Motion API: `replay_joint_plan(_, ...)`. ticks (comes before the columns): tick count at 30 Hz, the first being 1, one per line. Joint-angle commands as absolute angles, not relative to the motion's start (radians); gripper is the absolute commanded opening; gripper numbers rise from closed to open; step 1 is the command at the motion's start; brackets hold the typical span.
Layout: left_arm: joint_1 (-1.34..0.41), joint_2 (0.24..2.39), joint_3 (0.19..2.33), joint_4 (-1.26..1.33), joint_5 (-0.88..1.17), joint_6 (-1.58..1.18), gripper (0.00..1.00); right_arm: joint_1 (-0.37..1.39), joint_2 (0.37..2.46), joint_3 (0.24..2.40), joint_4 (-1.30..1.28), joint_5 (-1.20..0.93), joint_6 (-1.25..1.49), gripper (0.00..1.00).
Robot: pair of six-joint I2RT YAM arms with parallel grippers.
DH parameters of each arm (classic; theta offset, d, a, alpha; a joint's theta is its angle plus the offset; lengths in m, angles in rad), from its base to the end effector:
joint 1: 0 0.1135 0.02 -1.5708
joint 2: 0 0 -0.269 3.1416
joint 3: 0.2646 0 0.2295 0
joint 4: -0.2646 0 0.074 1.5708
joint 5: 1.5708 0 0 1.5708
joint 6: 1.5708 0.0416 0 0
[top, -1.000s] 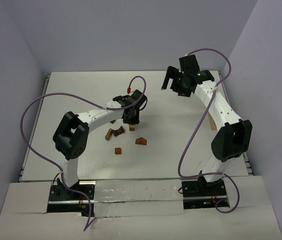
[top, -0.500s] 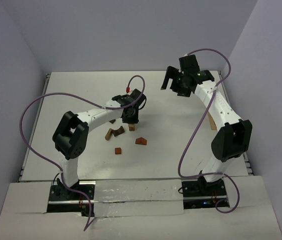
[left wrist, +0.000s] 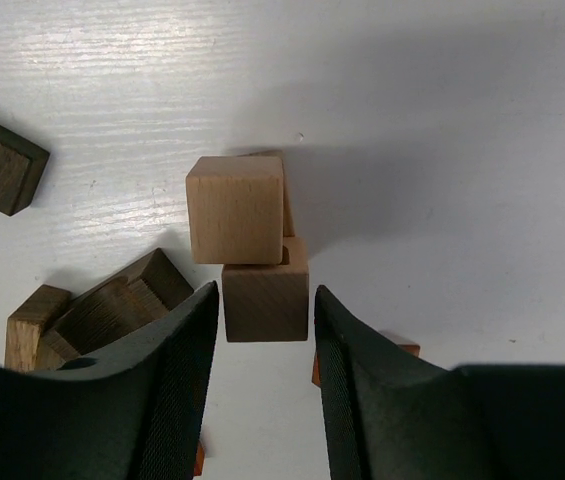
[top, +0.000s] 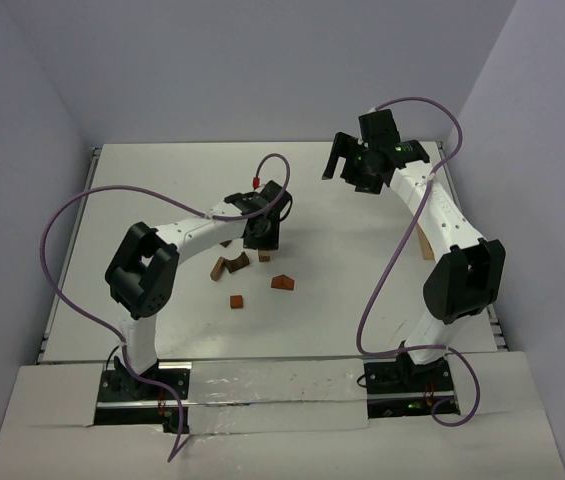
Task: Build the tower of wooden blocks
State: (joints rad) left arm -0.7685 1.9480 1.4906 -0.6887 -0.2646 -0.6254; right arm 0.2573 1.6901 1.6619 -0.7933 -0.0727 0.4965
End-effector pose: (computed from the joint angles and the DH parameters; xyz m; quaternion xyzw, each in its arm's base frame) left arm 0.2889 -0.2642 0.2156 0.0415 0.9685 -0.0352 0.2430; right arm 0.3414 0.0930 0.3498 0.0978 0.9250 0.1660 0.3276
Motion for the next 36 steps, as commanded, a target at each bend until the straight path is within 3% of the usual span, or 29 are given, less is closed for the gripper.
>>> replay_joint_plan(1, -0.765, 1.928, 1.479, -0.660, -0.247, -0.637, 0.56, 0.252, 1.663, 1.671, -0.765, -0.077, 0.489, 1.00)
replay_joint_plan(7, -0.765, 1.913, 1.474, -0.661, -0.240, -0.632, 0.70, 0.252, 1.661, 1.666, -0.765, -0.086, 0.484, 1.00)
replay_joint_plan(17, -0.765, 1.729, 1.451, -0.629, -0.166, -0.455, 0.78, 0.256, 1.660, 1.627, -0.739, -0.123, 0.446, 1.00)
replay_joint_plan(25, -0.633, 1.444, 1.283, -0.519, 0.110, -0.280, 0.69, 0.276, 1.683, 1.547, -0.712, -0.155, 0.407, 0.94)
replay_joint_plan(31, -0.444, 1.446, 1.179, -0.484, 0.222, -0.249, 0.43, 0.362, 1.761, 1.529, -0.698, -0.116, 0.391, 0.80)
replay_joint_plan(36, -0.431, 1.487, 1.093, -0.428, 0.271, -0.242, 0.34, 0.443, 1.838, 1.541, -0.692, -0.088, 0.381, 0.70)
